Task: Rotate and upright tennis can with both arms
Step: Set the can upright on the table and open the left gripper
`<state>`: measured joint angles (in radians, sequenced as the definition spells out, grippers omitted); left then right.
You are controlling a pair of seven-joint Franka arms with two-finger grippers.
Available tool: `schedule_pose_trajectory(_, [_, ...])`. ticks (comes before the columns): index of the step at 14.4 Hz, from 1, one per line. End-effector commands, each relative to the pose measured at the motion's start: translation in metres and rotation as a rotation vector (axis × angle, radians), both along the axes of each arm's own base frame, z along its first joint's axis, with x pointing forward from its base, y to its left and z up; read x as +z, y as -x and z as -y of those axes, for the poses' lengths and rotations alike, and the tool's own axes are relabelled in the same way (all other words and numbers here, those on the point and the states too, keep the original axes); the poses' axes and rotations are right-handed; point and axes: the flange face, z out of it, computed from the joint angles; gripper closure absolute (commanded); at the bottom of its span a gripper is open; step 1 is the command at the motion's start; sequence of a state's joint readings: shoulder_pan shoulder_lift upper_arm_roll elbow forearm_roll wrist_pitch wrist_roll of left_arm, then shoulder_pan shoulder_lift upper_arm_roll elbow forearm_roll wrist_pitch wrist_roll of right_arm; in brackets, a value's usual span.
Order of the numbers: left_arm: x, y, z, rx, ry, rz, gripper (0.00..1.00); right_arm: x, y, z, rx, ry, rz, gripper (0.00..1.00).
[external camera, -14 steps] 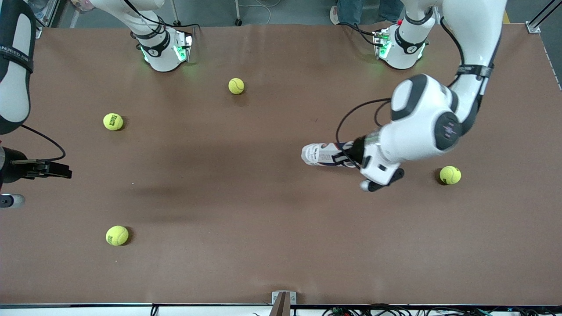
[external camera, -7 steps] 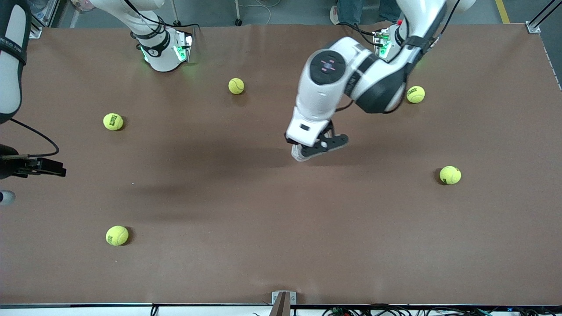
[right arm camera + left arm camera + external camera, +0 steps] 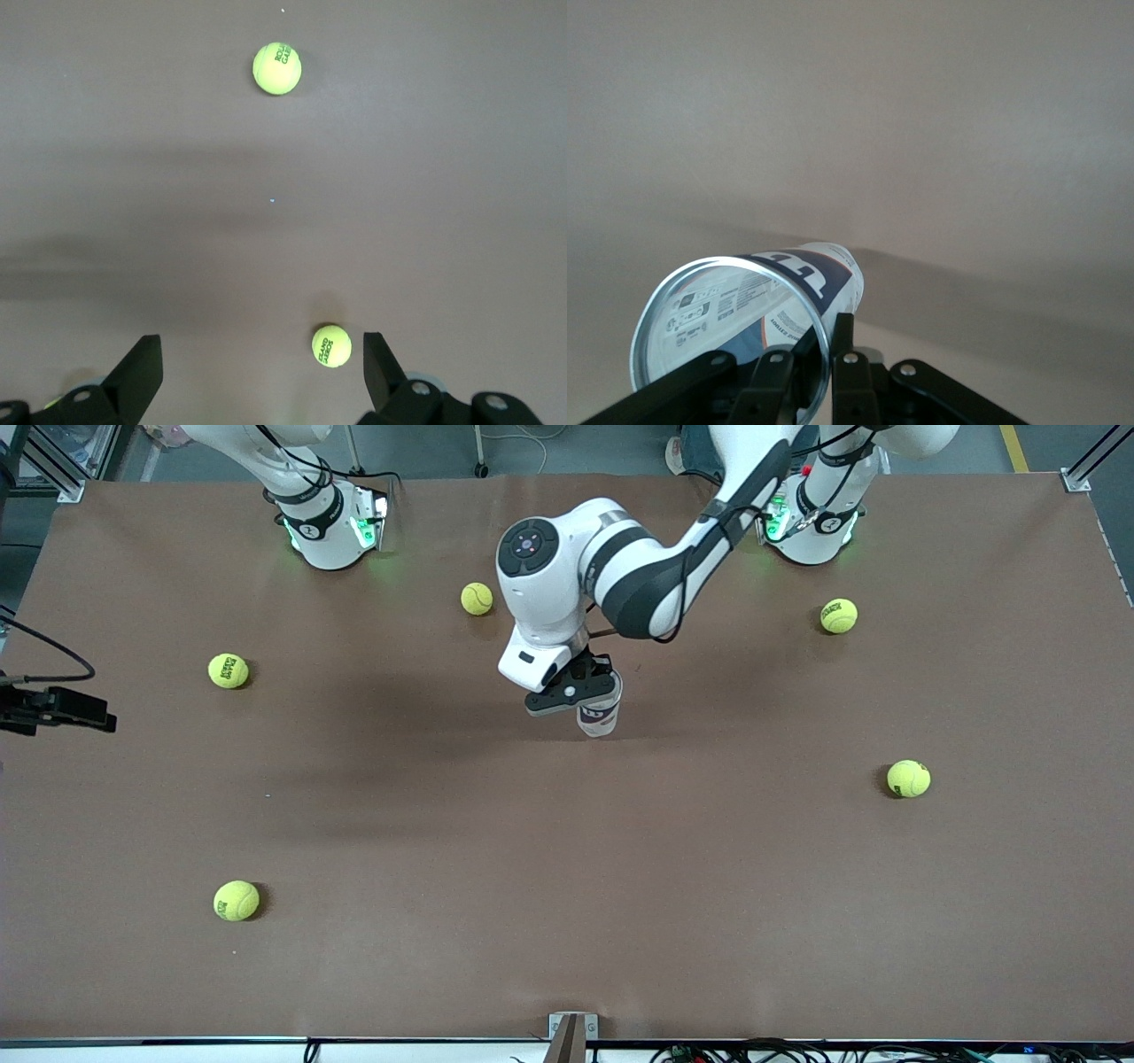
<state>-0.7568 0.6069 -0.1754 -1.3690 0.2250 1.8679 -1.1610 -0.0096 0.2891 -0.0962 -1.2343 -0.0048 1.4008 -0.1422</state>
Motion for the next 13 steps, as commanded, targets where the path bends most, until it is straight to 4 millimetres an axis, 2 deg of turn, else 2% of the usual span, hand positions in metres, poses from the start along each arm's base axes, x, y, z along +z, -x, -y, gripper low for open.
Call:
schedule_pose_trajectory(1, [-0.008,-0.005,0.003,0.001,-0.036,0.007,1.00,0.011,0.038,0.000,0.010,-0.018,-0.005,0.00])
schedule_pose_trajectory(4, [-0.008,-0.005,0.002,0.003,-0.034,0.003,0.90,0.023,0.057,-0.002,0.012,-0.023,-0.001,0.00])
schedule_pose_trajectory(7, [-0.005,-0.005,0.002,0.006,-0.029,0.006,0.70,0.032,0.073,-0.002,0.014,-0.023,0.015,0.00])
schedule_pose_trajectory(9, [0.002,-0.005,0.002,0.011,-0.020,0.006,0.62,0.041,0.081,-0.002,0.014,-0.022,0.028,0.00])
schedule_pose_trajectory(11, [0.019,-0.007,-0.001,0.025,0.007,0.011,0.50,0.052,0.088,-0.003,0.015,-0.022,0.045,0.00])
schedule_pose_trajectory(12, [0.034,-0.006,-0.003,0.031,0.020,0.013,0.43,0.055,0.091,-0.005,0.020,-0.023,0.047,0.00])
schedule_pose_trajectory(13, [0.045,-0.007,-0.008,0.040,0.019,0.012,0.41,0.056,0.095,-0.006,0.023,-0.022,0.048,0.00])
